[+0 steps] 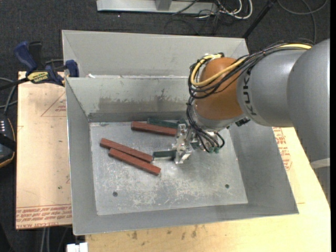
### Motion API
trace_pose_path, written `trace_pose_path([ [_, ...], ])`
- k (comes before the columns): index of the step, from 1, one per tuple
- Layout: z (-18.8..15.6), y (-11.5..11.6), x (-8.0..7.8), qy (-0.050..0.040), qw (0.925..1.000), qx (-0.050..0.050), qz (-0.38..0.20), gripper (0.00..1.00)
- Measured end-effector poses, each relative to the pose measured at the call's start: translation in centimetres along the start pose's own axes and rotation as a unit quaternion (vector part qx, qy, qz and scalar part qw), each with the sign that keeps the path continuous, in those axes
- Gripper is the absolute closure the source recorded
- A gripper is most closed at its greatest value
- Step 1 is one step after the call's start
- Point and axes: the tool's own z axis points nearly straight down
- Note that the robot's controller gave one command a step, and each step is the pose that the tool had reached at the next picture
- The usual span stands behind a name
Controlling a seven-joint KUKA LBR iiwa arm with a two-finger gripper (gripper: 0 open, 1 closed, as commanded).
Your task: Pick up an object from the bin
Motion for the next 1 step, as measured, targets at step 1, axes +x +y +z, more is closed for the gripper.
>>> trace_pose_path([
  [1,0.00,0.00,0.00,0.0000,1.0000,0.000,0.000,1.00],
])
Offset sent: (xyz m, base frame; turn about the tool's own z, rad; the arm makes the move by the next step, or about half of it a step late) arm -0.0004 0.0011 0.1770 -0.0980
